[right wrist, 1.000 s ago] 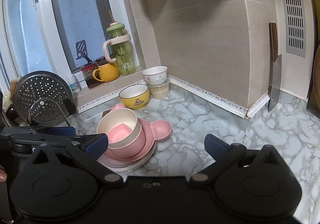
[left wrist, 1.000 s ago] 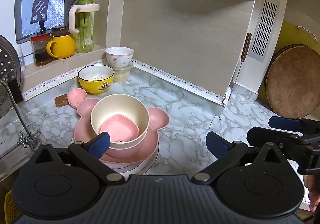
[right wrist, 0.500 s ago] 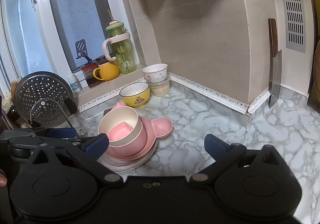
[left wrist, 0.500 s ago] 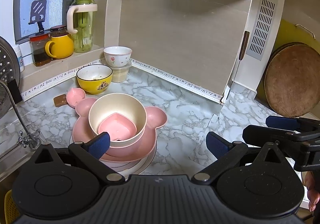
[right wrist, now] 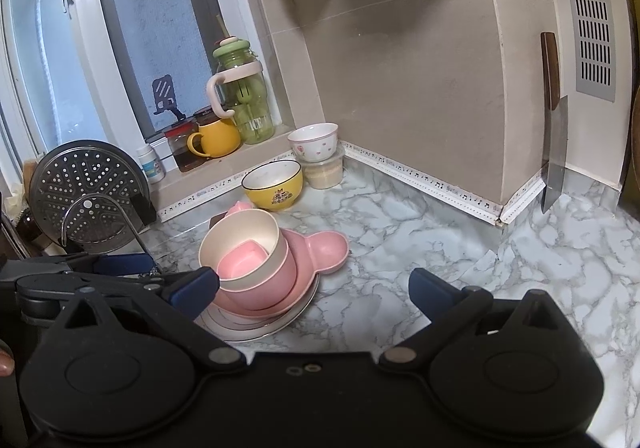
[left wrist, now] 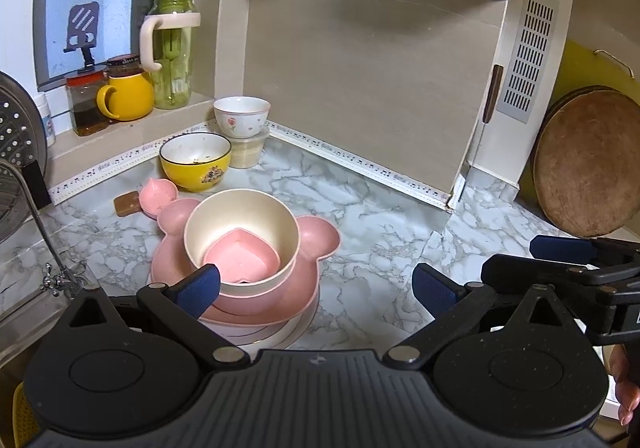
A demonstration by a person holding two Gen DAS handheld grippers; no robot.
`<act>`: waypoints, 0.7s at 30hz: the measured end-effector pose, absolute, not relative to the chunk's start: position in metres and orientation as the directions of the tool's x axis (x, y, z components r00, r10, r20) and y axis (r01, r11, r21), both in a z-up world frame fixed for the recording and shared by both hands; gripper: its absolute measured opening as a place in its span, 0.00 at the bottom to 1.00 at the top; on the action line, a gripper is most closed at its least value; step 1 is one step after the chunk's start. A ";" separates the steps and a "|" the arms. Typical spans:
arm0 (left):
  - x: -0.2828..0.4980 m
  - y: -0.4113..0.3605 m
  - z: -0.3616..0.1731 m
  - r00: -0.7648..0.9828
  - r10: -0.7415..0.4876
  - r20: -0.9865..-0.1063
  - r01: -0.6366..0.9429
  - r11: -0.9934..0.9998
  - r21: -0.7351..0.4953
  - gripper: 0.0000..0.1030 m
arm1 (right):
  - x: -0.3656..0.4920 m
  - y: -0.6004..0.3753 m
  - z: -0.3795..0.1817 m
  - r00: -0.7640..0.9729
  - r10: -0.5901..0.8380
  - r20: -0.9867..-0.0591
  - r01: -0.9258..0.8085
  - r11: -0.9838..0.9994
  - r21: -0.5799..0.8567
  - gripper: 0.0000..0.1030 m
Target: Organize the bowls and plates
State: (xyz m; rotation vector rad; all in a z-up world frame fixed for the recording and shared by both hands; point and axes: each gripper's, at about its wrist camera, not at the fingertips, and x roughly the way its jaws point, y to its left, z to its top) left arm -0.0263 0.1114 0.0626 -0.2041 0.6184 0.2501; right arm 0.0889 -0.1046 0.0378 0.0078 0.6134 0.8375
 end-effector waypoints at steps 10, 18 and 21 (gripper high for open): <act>-0.028 0.110 0.063 0.777 0.196 -0.598 -0.313 0.945 -0.098 1.00 | 0.091 -0.101 0.037 0.488 0.708 -0.510 -0.708 0.663 0.243 1.00; -0.029 0.110 0.063 0.776 0.208 -0.595 -0.329 0.939 -0.100 1.00 | 0.093 -0.100 0.037 0.483 0.717 -0.503 -0.718 0.653 0.242 1.00; -0.029 0.109 0.063 0.776 0.216 -0.593 -0.340 0.935 -0.105 1.00 | 0.095 -0.100 0.037 0.476 0.722 -0.503 -0.723 0.647 0.244 1.00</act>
